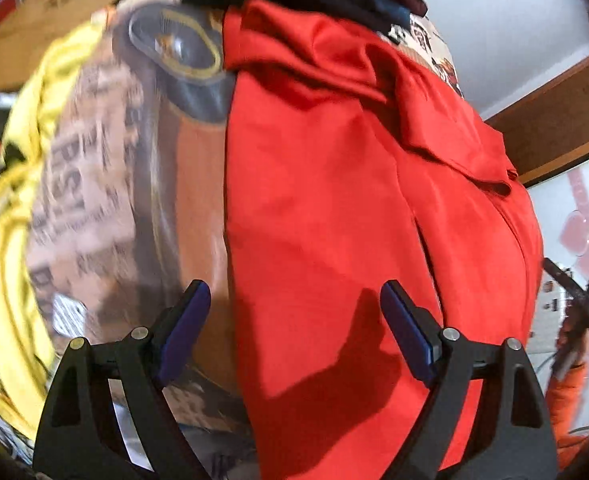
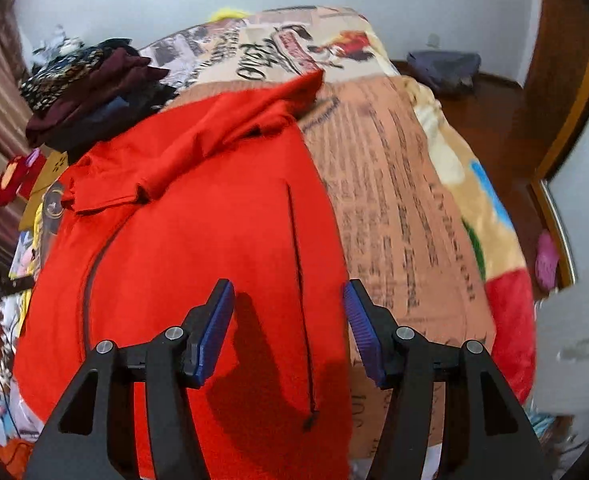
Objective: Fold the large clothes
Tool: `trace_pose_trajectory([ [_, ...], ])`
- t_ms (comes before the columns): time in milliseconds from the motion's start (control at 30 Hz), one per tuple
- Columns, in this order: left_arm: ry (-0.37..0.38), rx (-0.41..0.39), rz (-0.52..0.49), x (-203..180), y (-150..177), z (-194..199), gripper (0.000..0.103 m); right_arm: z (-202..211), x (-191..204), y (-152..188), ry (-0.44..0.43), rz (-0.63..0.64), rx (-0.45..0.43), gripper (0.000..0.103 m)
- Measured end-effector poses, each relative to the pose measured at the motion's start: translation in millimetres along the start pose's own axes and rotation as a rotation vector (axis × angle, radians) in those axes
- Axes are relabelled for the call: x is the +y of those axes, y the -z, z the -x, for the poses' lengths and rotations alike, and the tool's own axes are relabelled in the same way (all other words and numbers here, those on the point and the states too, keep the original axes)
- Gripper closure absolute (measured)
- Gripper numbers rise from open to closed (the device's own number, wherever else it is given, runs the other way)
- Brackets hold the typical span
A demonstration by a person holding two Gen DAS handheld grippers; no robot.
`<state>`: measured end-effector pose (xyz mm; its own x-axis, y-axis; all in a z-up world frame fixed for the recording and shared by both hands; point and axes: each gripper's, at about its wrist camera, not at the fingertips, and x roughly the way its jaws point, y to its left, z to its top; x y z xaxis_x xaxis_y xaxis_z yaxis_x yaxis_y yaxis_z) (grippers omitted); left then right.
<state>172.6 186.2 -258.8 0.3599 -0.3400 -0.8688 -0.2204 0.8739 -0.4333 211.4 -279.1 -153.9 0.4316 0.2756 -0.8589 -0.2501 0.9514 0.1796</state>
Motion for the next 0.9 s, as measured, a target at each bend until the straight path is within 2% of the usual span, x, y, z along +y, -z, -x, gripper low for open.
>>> trace_pose_trajectory([
  [133, 0.018, 0.030, 0.025, 3, 13, -13, 0.016, -9, -6, 4, -0.032, -0.042, 0.017, 0.050],
  [233, 0.092, 0.028, 0.087, 4, 17, -14, 0.016, -14, -5, 7, -0.060, -0.068, 0.031, 0.047],
  [333, 0.115, 0.013, 0.063, -7, 17, -13, 0.021, -17, -3, 8, -0.073, -0.086, 0.011, 0.050],
  [367, 0.113, 0.006, 0.045, -13, 17, -13, 0.034, -17, -3, 9, -0.069, -0.093, 0.006, 0.050],
  [400, 0.118, 0.004, 0.033, -18, 15, -12, 0.051, -16, 0, 9, -0.061, -0.091, -0.005, 0.059],
  [433, 0.131, -0.003, 0.019, -22, 12, -7, 0.062, -13, 4, 9, -0.050, -0.071, -0.015, 0.071],
  [467, 0.144, -0.012, 0.004, -27, 11, -4, 0.089, -10, 9, 8, -0.038, -0.044, -0.024, 0.076],
  [500, 0.148, -0.016, -0.008, -31, 8, -2, 0.097, -7, 12, 7, -0.032, -0.027, -0.033, 0.089],
  [533, 0.145, -0.029, -0.016, -35, 5, 1, 0.097, -2, 18, 5, -0.048, -0.003, -0.046, 0.092],
  [667, 0.148, -0.106, -0.077, -55, -13, 23, 0.099, 19, 38, -10, -0.097, 0.067, -0.112, 0.093],
  [833, 0.167, -0.284, -0.110, -71, -47, 69, 0.099, 35, 47, -46, -0.155, 0.074, -0.206, 0.094],
  [900, 0.139, -0.348, -0.101, -68, -61, 82, 0.099, 32, 45, -56, -0.144, 0.056, -0.238, 0.094],
])
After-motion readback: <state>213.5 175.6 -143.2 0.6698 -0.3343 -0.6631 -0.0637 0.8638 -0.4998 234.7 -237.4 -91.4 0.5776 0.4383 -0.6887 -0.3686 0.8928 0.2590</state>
